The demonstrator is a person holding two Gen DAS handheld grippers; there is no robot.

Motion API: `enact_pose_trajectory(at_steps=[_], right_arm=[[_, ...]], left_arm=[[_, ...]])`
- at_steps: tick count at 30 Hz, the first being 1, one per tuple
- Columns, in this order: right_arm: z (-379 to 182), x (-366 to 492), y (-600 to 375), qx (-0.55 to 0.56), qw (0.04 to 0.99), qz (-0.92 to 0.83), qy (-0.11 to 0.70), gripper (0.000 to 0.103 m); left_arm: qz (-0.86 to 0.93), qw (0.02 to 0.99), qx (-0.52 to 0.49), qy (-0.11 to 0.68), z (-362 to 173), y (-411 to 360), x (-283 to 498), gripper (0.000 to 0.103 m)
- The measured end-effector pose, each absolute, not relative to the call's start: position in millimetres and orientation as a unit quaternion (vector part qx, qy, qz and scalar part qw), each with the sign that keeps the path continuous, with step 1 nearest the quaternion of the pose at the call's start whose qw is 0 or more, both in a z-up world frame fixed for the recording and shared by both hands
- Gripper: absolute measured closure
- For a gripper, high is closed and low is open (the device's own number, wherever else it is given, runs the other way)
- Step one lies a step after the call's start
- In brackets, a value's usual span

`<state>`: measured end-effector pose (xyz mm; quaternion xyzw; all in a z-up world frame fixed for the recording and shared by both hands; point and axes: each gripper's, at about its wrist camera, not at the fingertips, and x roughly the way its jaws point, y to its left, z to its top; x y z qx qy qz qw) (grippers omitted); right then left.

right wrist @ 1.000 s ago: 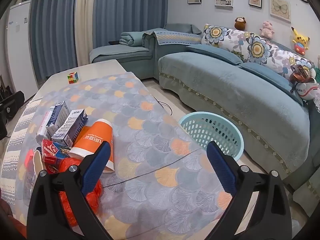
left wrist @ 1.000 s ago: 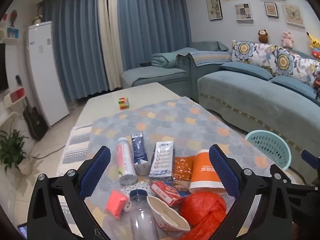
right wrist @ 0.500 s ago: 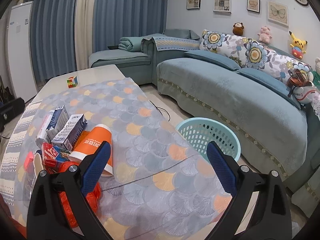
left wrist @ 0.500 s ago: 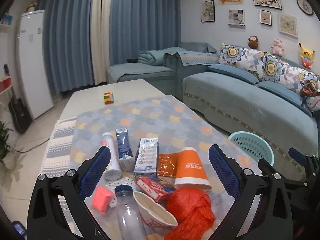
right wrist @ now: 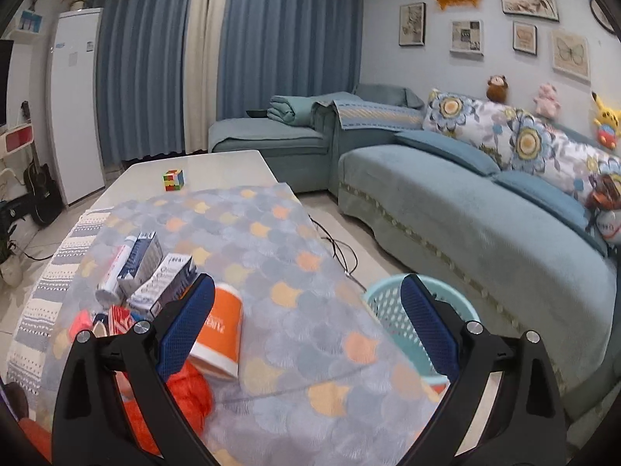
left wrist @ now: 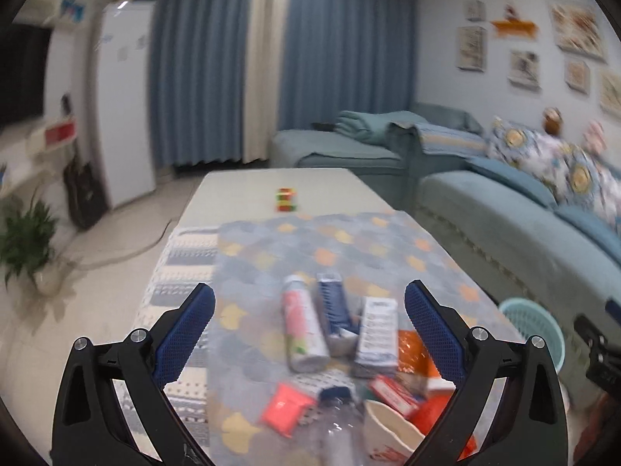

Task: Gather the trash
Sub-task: 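Move both tools toward the pile of trash on the table, then grasp the clear plastic bottle with left tool while right tool grasps orange paper cup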

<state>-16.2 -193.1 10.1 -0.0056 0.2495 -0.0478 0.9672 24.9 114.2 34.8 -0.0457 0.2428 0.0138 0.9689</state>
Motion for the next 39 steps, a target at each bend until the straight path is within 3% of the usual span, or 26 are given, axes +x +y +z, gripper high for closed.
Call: enact_pose_trajectory(at_steps=[2, 4, 7, 12, 15, 24, 26, 39], right_arm=[[13, -7, -186, -0.010, 0.968, -0.037, 0.250, 0.012], [15, 3, -177, -0.015, 0.966, -0.017, 0.257, 0.024], [11, 16, -168, -0.014, 0.962, -0.006, 0.271, 0.031], [-15, 38, -164, 0.019, 0.951, 0.008, 0.309, 0.031], [-38, 53, -162, 0.039, 0.938, 0.028, 0.342, 0.031], [-87, 88, -148, 0.016, 0.916, 0.040, 0.399, 0.028], [-96, 92, -147, 0.020, 0.912, 0.044, 0.407, 0.028], [-119, 104, -145, 0.044, 0.902, 0.061, 0.425, 0.024]], left_arm=[[0.003, 0.964, -0.086, 0.253, 35, 136, 36, 0.008], [-0.005, 0.955, -0.117, 0.271, 29, 154, 51, 0.008], [-0.030, 0.940, -0.142, 0.310, 8, 164, 75, 0.009], [-0.034, 0.918, -0.146, 0.368, -44, 158, 116, 0.010], [-0.032, 0.905, -0.149, 0.397, -68, 154, 140, 0.015], [-0.024, 0.876, -0.145, 0.460, -123, 146, 189, 0.020], [-0.024, 0.872, -0.150, 0.465, -128, 147, 191, 0.027], [-0.003, 0.878, -0.155, 0.453, -127, 156, 182, 0.031]])
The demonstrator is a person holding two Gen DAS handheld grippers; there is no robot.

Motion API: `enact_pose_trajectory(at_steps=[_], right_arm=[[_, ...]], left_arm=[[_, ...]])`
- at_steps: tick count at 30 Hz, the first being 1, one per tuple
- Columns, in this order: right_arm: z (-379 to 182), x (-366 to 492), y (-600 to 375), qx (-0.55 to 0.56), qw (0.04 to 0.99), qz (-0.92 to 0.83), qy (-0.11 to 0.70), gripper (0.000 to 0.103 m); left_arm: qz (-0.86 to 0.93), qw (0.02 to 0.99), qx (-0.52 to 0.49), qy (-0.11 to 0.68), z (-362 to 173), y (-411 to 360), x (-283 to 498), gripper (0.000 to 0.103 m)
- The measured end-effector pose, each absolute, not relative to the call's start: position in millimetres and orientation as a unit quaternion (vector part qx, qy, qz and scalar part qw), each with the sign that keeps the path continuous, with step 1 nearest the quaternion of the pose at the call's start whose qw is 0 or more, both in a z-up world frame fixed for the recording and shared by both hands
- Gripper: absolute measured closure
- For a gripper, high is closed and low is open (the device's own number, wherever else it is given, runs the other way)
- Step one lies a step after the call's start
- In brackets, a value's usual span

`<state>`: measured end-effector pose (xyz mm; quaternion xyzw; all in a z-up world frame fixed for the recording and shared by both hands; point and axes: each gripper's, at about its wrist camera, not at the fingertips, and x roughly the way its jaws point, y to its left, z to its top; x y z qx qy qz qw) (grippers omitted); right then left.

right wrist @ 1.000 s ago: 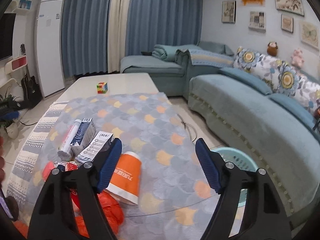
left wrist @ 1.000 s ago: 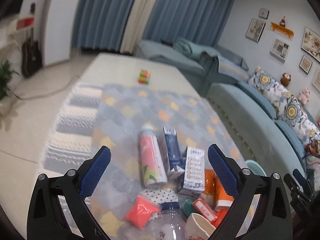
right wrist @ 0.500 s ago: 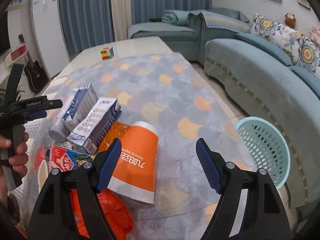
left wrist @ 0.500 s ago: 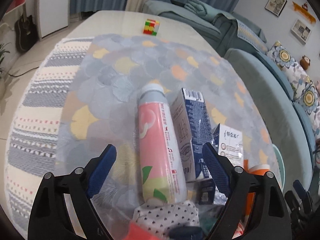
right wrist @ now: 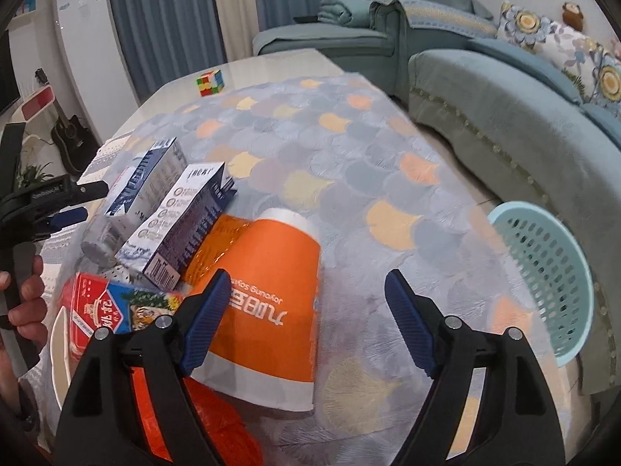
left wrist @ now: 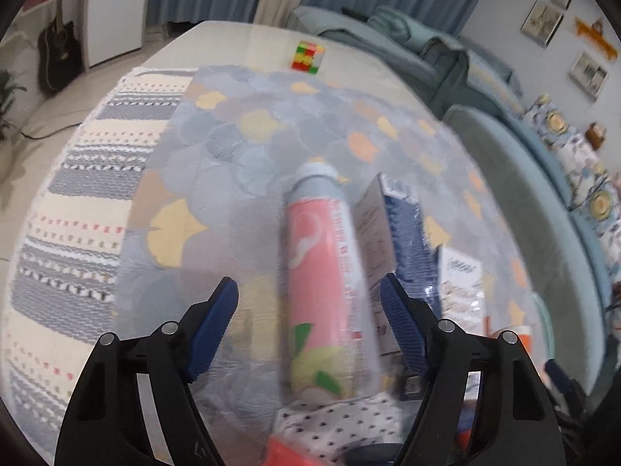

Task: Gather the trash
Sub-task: 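Grasp the clear plastic bottle with left tool while right tool grasps orange paper cup, then carry the clear bottle and orange cup over the teal basket with both tools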

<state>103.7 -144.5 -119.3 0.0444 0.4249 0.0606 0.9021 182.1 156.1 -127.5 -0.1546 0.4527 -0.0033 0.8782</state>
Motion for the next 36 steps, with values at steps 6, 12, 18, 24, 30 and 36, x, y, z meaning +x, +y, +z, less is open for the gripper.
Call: enact_pose_trajectory(at_steps=[6, 12, 18, 24, 30, 36], right_arm=[[-125, 110, -141, 0.051, 0.895, 0.069, 0.438, 0.016], [-144, 121, -142, 0.087, 0.873, 0.087, 0.471, 0.012], [-145, 118, -144, 0.095, 0.874, 0.093, 0.468, 0.040], [-114, 101, -160, 0.085, 0.900, 0.061, 0.424, 0.048], [-64, 81, -211, 0.085, 0.930, -0.001, 0.357, 0.049], [-49, 65, -278, 0.102, 0.932, -0.055, 0.343, 0.049]], left_arm=[[-0.016, 0.870, -0.144, 0.472, -140, 145, 192, 0.040], [-0.025, 0.866, -0.143, 0.478, -148, 141, 196, 0.055], [-0.007, 0.890, -0.116, 0.441, -134, 136, 181, 0.055], [-0.025, 0.929, -0.097, 0.355, -73, 121, 153, 0.056], [-0.074, 0.957, -0.069, 0.273, 6, 66, 129, 0.058], [-0.147, 0.948, -0.038, 0.281, 42, -2, 132, 0.061]])
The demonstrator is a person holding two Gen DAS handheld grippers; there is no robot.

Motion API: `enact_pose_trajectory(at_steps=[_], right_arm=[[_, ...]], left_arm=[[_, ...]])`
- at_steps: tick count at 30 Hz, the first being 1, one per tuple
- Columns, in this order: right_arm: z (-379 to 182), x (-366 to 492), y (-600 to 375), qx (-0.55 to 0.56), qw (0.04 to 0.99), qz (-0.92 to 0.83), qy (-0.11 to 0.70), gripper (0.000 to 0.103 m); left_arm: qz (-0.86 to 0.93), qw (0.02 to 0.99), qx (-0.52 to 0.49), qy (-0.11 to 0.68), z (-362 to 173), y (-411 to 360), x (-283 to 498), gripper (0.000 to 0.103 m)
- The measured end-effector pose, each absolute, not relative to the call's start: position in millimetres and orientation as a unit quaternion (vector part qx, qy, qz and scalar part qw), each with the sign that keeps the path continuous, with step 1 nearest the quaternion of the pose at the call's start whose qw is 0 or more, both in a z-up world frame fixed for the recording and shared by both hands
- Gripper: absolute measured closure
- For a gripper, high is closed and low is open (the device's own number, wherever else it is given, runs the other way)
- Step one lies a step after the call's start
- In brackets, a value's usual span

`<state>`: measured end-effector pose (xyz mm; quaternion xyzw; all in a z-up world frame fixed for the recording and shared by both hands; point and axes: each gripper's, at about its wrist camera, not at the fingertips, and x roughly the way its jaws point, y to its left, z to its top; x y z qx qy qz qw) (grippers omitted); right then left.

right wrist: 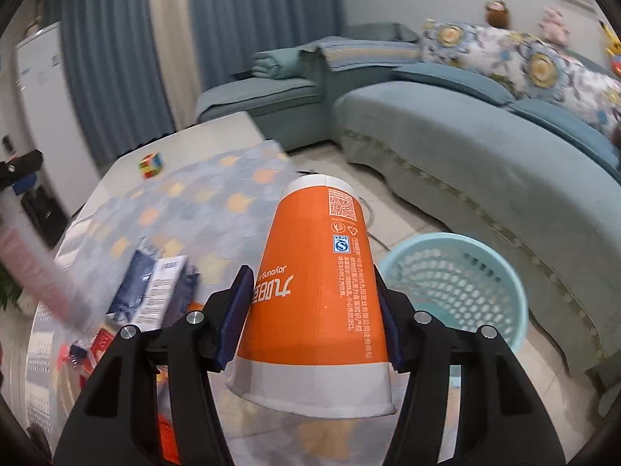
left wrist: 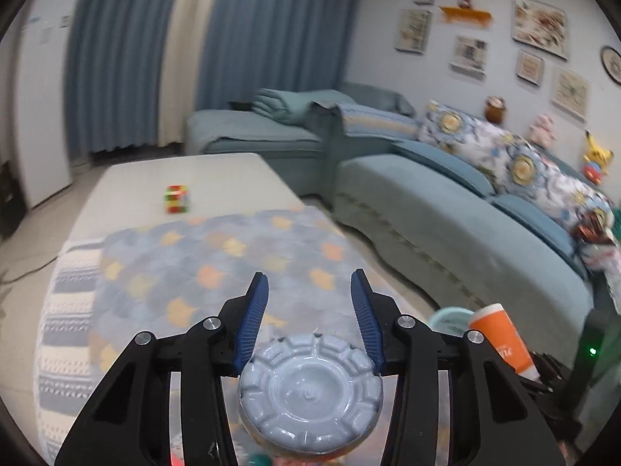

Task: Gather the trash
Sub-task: 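Carry the clear bottle and orange cup over the teal basket with both tools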

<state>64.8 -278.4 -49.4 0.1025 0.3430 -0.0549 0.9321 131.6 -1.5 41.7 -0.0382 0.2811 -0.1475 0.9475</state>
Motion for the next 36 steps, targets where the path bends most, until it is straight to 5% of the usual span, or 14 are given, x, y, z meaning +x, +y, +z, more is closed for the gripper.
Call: enact_pose_trajectory(at_steps=[2, 3, 8, 10, 11, 12, 13, 20, 36], right_arm=[[-49, 57, -294, 0.110, 0.932, -0.063, 0.341, 0.049], [-50, 53, -303, 0.115, 0.930, -0.069, 0.341, 0.049], [-59, 52, -333, 0.125, 0.920, -0.081, 0.362, 0.049], [-64, 48, -332, 0.120, 0.920, -0.079, 0.365, 0.048], [-66, 45, -330, 0.117, 0.920, -0.073, 0.368, 0.048], [-67, 44, -328, 0.117, 0.919, -0.068, 0.370, 0.048], [-70, 44, -326, 0.117, 0.918, -0.063, 0.374, 0.048], [-88, 39, -303, 0.117, 0.911, -0.026, 0.395, 0.048], [-80, 7, -261, 0.102, 0.911, 0.013, 0.400, 0.048]], left_arm=[[-0.160, 0.945, -0.041, 0.284, 42, -9, 129, 0.074], [-0.171, 0.939, -0.046, 0.296, 42, -13, 133, 0.101], [-0.199, 0.923, -0.045, 0.325, 42, -38, 142, 0.103], [-0.195, 0.920, -0.014, 0.340, 32, -50, 141, 0.088], [-0.189, 0.918, 0.003, 0.350, 21, -51, 138, 0.076], [-0.188, 0.914, 0.014, 0.360, 13, -52, 136, 0.053], [-0.184, 0.909, 0.025, 0.372, 4, -51, 132, 0.048], [-0.206, 0.874, 0.122, 0.422, -42, -27, 97, 0.041], [-0.092, 0.860, -0.027, 0.502, -100, 92, 31, 0.030]])
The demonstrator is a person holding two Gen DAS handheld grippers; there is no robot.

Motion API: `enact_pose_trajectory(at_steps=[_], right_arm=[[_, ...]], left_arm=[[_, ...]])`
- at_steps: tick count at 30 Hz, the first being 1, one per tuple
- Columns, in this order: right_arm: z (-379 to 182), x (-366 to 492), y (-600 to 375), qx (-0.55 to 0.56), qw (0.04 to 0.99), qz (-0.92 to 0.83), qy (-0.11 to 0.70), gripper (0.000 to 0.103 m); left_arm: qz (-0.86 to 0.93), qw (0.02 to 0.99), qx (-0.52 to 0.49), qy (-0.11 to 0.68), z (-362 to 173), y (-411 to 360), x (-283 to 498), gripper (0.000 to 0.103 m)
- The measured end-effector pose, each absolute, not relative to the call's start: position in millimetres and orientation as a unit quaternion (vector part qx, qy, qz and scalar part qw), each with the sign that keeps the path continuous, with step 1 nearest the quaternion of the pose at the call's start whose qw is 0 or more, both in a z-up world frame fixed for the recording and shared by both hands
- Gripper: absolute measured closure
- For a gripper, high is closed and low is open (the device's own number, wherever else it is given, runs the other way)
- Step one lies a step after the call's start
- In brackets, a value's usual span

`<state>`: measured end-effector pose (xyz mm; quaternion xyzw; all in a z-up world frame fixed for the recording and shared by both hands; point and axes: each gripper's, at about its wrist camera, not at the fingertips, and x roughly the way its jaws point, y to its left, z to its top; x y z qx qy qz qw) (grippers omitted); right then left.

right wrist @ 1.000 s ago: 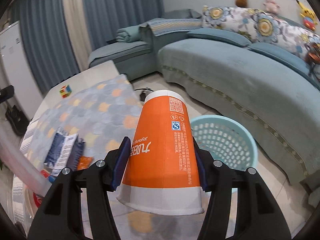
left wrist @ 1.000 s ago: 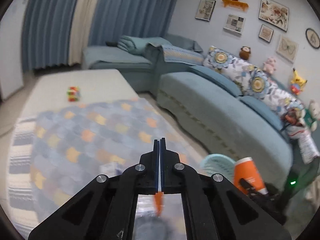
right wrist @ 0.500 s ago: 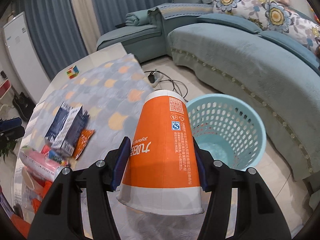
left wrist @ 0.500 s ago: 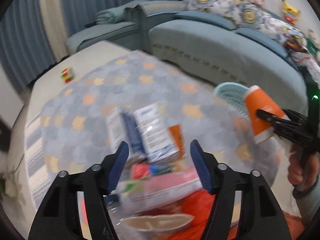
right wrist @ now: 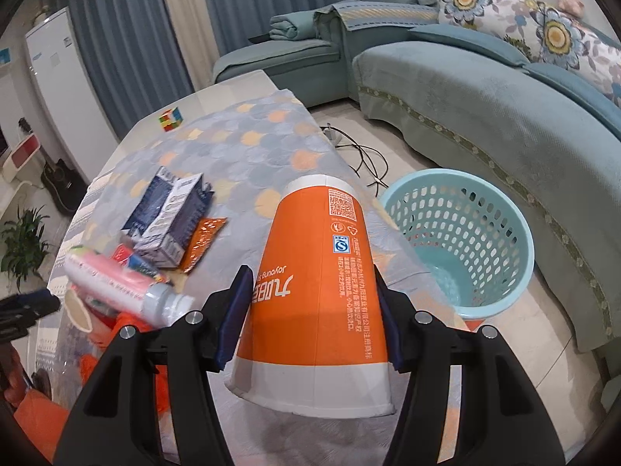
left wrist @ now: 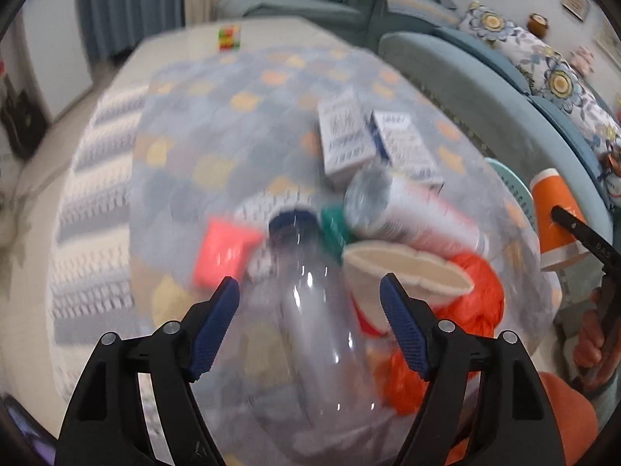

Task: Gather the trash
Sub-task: 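Carry the clear bottle and orange cup over the teal basket with both tools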

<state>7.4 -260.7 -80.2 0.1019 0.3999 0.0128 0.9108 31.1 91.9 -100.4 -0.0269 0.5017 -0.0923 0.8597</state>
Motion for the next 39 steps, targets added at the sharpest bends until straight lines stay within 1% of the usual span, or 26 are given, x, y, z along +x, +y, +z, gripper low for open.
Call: enact_pose_trajectory(at_steps=[3, 6, 8, 9, 10, 11, 15, 19, 22, 26, 29, 31, 36, 39], right_arm=[[-75, 4, -252, 0.097, 0.912, 0.013, 0.399, 0.048], [-72, -1, -246, 0.085, 0.913, 0.011, 0.399, 0.048], [-69, -2, -244, 0.080, 0.914, 0.008, 0.397, 0.048], [-68, -3, -244, 0.079, 0.915, 0.007, 0.396, 0.048], [-67, -3, -244, 0.078, 0.915, 0.007, 0.396, 0.048], [-67, -3, -244, 0.075, 0.915, 0.006, 0.396, 0.048], [-69, -3, -248, 0.071, 0.917, -0.001, 0.393, 0.048], [-61, 0, -263, 0.084, 0.923, -0.012, 0.374, 0.048], [-48, 3, -280, 0.094, 0.930, -0.025, 0.353, 0.048], [-25, 9, -311, 0.101, 0.940, -0.054, 0.322, 0.048], [-12, 18, -341, 0.102, 0.943, -0.086, 0.306, 0.048], [-8, 26, -361, 0.103, 0.941, -0.110, 0.303, 0.048], [-19, 46, -399, 0.108, 0.930, -0.153, 0.315, 0.048], [-38, 59, -415, 0.117, 0.917, -0.176, 0.338, 0.048]], left_arm=[[-0.079, 0.832, -0.030, 0.549, -118, 91, 40, 0.030], [-0.067, 0.818, -0.027, 0.571, -134, 85, 46, 0.031], [-0.069, 0.809, -0.031, 0.582, -141, 83, 47, 0.040], [-0.068, 0.805, -0.035, 0.589, -144, 84, 49, 0.049], [-0.071, 0.802, -0.043, 0.592, -146, 85, 51, 0.054], [-0.071, 0.802, -0.046, 0.591, -147, 86, 52, 0.055], [-0.054, 0.830, -0.056, 0.552, -130, 95, 47, 0.057], [-0.050, 0.872, -0.073, 0.481, -86, 102, 39, 0.057], [-0.062, 0.891, -0.075, 0.443, -51, 92, 41, 0.057], [-0.114, 0.913, -0.062, 0.388, 1, 43, 62, 0.057], [-0.157, 0.919, -0.046, 0.358, 32, -7, 81, 0.057], [-0.168, 0.922, -0.030, 0.348, 42, -44, 89, 0.057], [-0.231, 0.903, -0.021, 0.363, 36, -134, 135, 0.057], [-0.294, 0.876, -0.028, 0.381, 9, -181, 161, 0.057]])
